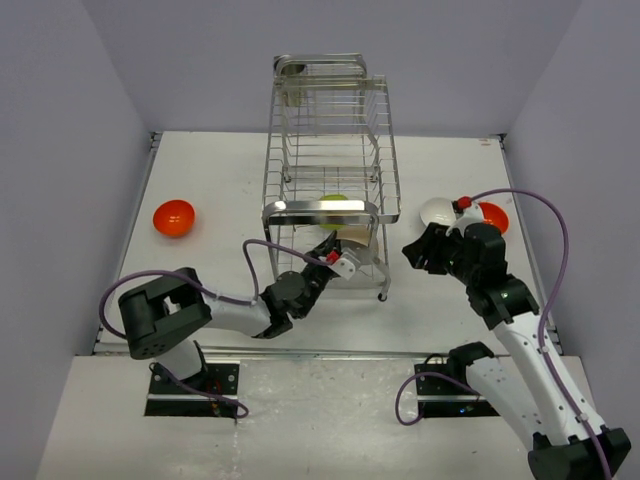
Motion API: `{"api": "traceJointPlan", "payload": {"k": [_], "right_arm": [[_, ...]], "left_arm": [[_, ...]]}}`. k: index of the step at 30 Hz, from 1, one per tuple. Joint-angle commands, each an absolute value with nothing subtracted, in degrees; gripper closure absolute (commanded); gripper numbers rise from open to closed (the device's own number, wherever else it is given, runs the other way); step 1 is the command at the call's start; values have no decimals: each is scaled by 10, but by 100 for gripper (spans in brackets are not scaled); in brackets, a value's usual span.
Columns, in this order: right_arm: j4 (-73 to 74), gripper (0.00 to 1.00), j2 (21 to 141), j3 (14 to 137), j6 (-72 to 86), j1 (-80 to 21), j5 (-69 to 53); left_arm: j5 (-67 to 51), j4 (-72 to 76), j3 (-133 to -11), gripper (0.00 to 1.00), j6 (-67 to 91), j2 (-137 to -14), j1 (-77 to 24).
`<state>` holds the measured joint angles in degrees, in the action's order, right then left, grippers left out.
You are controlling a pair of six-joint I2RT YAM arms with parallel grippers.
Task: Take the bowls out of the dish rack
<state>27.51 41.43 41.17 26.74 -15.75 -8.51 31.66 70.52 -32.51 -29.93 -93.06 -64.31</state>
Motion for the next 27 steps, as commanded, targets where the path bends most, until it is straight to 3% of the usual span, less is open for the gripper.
{"api": "traceJointPlan", "payload": {"k": [1,15,27], "right_arm": [[254,48,402,417,261,-159,-91],[262,48,376,427,259,-159,-67],[263,48,342,422,264,-159,-54]], "left_arm": [[359,1001,-321,100,-316,-882,-644],[503,791,-274,100,-248,-750,-672],[642,319,-313,100,35,-616,-786]]}}
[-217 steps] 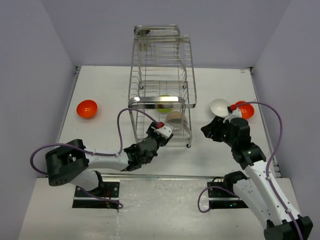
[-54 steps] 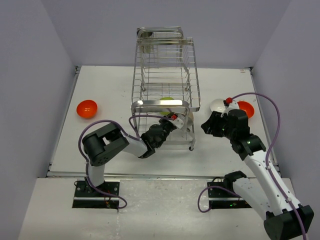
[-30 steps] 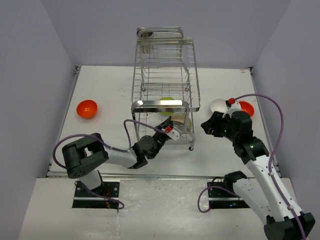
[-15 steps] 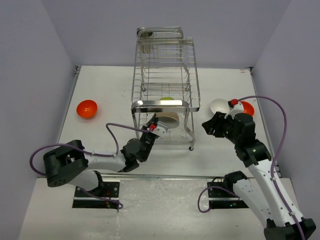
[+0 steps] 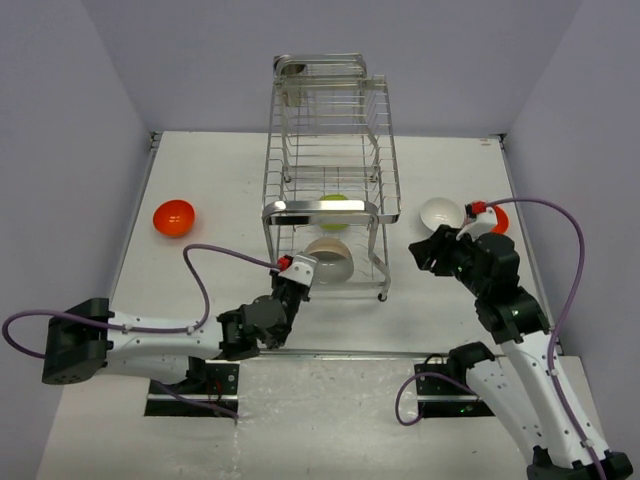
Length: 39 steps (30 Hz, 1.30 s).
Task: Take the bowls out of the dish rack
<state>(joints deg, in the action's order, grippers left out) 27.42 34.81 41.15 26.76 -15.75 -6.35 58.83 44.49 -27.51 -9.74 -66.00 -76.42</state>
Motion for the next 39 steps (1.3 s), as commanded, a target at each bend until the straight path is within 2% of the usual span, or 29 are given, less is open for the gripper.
{"api": "traceJointPlan", "payload": {"k": [1,4,5,8,10,12,13,14,20,24,31,39], "right_arm": [[262,48,343,421,264,-159,-54],[257,48,347,418,265,-159,-55],[258,48,349,417,265,-159,-55],[256,48,346,417,264,-159,-58],[257,48,345,417,264,-159,-58],[260,48,340,421,264,-159,-55],[262,48,338,424,263,-159,-55],[271,48,337,428,262,-159,-59],[277,48,325,425,266,-159,-81],[256,48,330,395,277,-159,-105],[265,49,437,426,291,-159,-135],[369,49,504,568,326,-159,-106]], "left_arm": [[646,274,-321,100,69,-592,-794],[679,53,-369,100,238,-574,-842],[699,-90,-385,100,333,-576,-859],[695,-384,-478,100,590,-606,-915],[679,-493,-539,100,733,-641,-953],[647,-623,-577,100,811,-673,-984],[639,-689,-620,100,934,-709,-999],[616,-754,-639,100,937,-719,-1012],[528,-755,-626,100,997,-672,-1034],[536,-756,-578,100,1019,-633,-1021],[529,-756,-579,100,935,-544,-899],[494,-755,-652,100,790,-491,-736]]}}
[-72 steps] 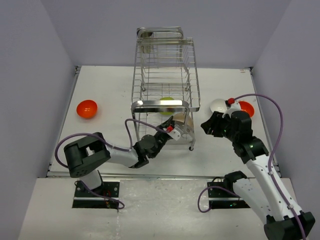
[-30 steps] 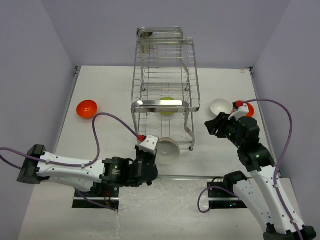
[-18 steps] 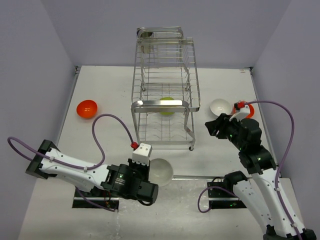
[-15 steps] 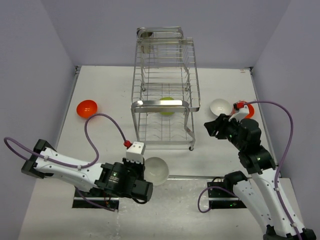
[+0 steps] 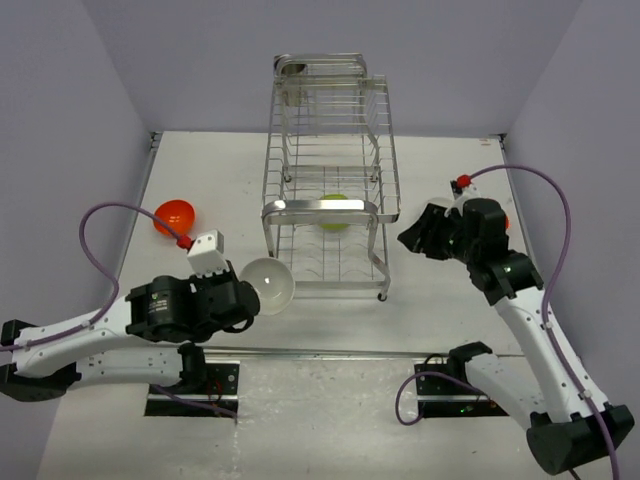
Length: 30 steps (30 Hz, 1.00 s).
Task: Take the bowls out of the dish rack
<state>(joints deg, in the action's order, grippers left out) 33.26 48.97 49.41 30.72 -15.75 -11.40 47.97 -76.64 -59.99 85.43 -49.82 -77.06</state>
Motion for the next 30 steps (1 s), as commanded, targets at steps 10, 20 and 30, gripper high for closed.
{"api": "traceJointPlan", "payload": {"k": [10,20,30], "right_arm": [[488,50,581,705,323,-160,-105],[505,50,599,736,315,-159,-117],[532,50,634,783,253,-159,-104]], "left_arm": [[415,-756,-682,100,735,-443,-664],[359,-756,-660,100,671,-401,-537],[394,-715,-636,100,646,-532,-441]]}}
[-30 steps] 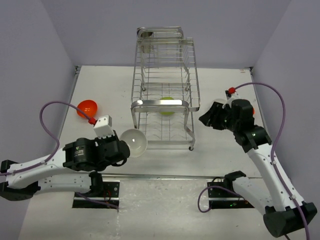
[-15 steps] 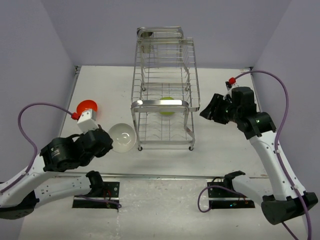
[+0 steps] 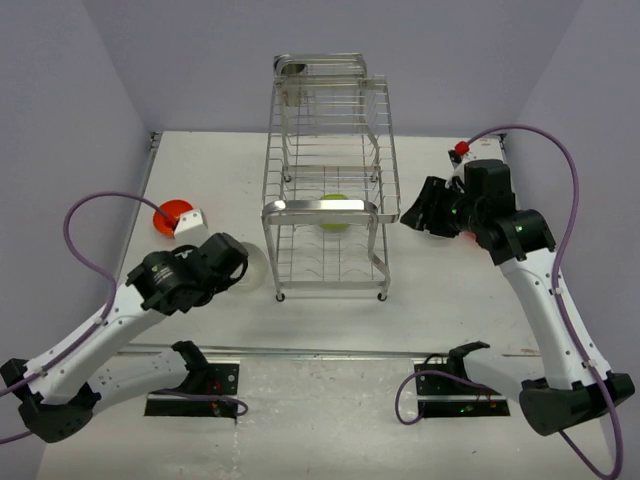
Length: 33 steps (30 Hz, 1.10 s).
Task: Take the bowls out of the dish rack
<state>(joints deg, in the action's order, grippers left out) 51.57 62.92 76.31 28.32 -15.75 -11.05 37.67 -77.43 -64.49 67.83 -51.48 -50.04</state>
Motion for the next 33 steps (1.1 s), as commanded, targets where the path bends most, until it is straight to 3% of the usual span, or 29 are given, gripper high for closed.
{"api": "traceJointPlan", "payload": {"k": [1,6,14,20,33], "right_arm": [[531,50,632,780,251,-159,-105],[521,50,628,757,252,-159,-114],[525,50,622,751,253,-160,-119],[521,50,613,734,250,-159,-131],[502,50,637,732,263,-160,-159]], "left_arm": [[379,-694,-628,100,594,-531,-415],[251,-542,-598,100,419,-537,-177],[146,-452,-614,100,339,-638,-42],[29,-403,-552,100,326,-667,145],[37,-354,-499,100,284,-705,244]]}}
